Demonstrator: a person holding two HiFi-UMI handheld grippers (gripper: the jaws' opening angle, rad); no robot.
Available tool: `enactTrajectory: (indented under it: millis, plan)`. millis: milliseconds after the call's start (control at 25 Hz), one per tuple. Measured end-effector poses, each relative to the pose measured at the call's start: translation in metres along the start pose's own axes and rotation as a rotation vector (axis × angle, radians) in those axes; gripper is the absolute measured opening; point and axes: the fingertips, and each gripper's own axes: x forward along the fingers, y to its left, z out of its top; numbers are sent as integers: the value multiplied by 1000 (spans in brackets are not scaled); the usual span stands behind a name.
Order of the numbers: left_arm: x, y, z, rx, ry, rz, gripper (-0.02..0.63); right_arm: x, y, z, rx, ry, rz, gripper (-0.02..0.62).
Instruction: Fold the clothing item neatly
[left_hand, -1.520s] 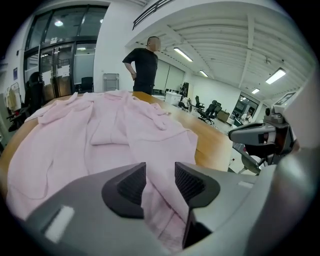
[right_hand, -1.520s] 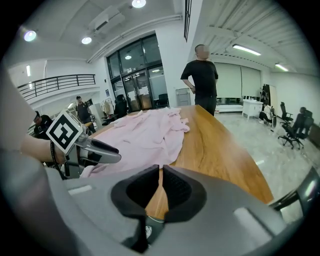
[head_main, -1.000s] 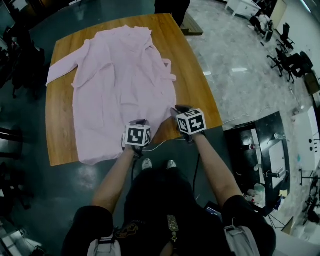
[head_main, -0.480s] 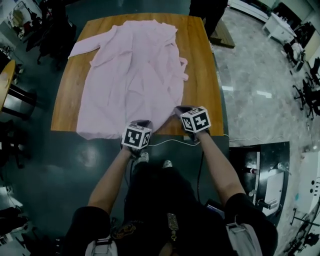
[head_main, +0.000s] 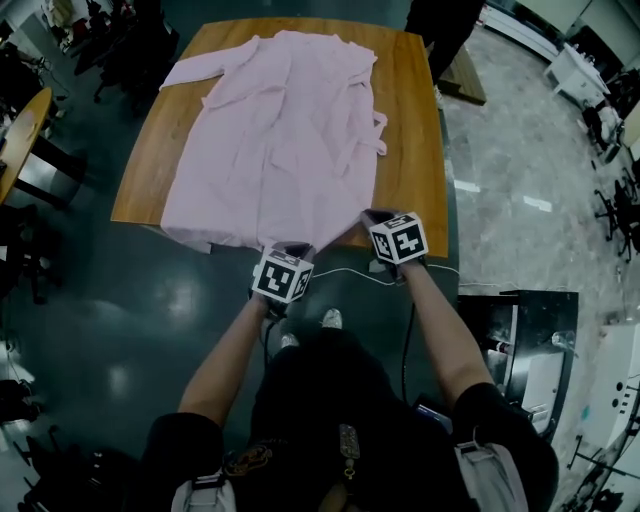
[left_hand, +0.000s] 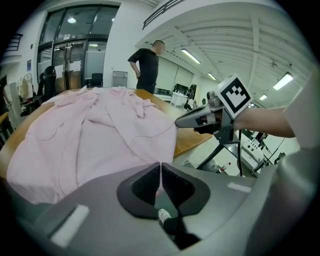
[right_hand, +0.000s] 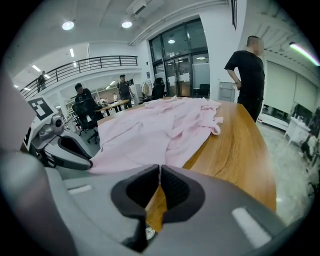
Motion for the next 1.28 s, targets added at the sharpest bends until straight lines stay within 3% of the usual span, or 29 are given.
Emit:
enactTrajectory:
  millis: [440,760,1280]
  plan:
    - [-9,-10,-23,2,-4,-23,34,6,-6,-15,6,66,-112,17]
    - [-19,8,-39,-9,22,0,34,1,-8,-18,24,61,-147,19]
    - [10,46,17,9,-28,10,44,-18,13,4,28,2,-85,38]
